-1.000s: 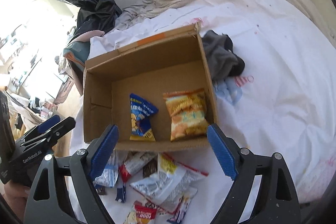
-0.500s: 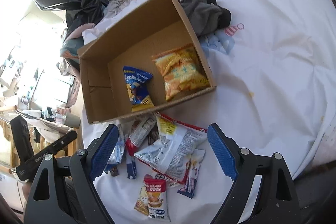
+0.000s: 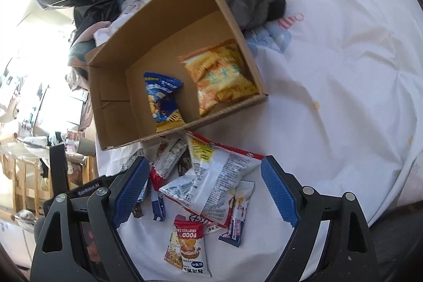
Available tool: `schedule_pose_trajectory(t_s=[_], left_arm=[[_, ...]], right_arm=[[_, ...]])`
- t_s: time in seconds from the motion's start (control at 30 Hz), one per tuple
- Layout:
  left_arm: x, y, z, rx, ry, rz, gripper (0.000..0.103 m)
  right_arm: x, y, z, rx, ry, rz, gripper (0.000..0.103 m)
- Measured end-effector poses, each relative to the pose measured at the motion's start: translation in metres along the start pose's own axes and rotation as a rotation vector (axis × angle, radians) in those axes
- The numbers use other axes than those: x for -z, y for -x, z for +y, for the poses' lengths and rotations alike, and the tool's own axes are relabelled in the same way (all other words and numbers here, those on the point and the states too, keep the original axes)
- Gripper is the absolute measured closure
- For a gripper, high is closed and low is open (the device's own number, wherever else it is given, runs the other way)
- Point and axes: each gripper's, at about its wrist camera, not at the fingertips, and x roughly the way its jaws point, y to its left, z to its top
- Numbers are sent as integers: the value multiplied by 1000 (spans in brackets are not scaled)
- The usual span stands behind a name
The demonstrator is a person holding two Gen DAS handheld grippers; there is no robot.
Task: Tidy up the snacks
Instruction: 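Grasp the white-blue bag with left tool while right tool grasps white-red bag, then lower both bags into the box and open both tools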
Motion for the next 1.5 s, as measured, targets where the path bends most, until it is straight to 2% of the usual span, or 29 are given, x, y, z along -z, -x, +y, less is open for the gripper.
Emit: schedule_pose_trajectory(t_s=[0.13, 0.3, 0.37, 0.47, 0.53, 0.57, 0.63, 0.67, 0.7, 0.73, 0.77, 0.87, 1.07, 1.23, 1.4, 1.5], left_arm=[[6, -6, -10, -36, -38, 0, 21], [12, -8, -13, -43, -29, -16, 21], [16, -9, -14, -51, -42, -20, 21], [13, -11, -14, -50, -35, -17, 21], [9, -13, -13, -55, -38, -8, 21], [8, -13, -14, -61, -42, -5, 21], [10, -16, -18, -70, -50, -5, 22], [10, -17, -19, -71, -53, -5, 26], [10, -17, -22, -75, -60, -7, 30], [9, -16, -24, -84, -74, -12, 41], [9, -15, -27, -74, -86, -16, 48], [9, -11, -31, -55, -104, -29, 57], [13, 9, -24, -52, -105, -56, 64], [23, 40, -14, -48, -115, -116, 65], [37, 88, -7, -40, -145, -260, 65], [36, 117, -10, -36, -165, -351, 65]], right_arm=[[0, -25, -15, -11, -105, 104, 14], [-3, -60, -10, -24, -128, 213, 15], [-3, -69, -9, -14, -140, 233, 21], [2, -91, -6, 14, -147, 311, 30], [6, -103, -1, 42, -117, 351, 31], [6, -105, 1, 49, -105, 353, 34], [6, -106, 7, 63, -67, 340, 46], [7, -105, 9, 59, -55, 338, 56], [7, -104, 10, 57, -47, 335, 58], [7, -101, 13, 57, -34, 324, 60], [8, -99, 15, 48, -28, 322, 62], [10, -91, 19, -13, -24, 319, 68], [16, -70, 31, -116, 28, 286, 70], [15, -52, 36, -182, 55, 252, 70], [11, -27, 40, -273, 75, 191, 70], [0, -6, 43, -321, 87, 119, 70]])
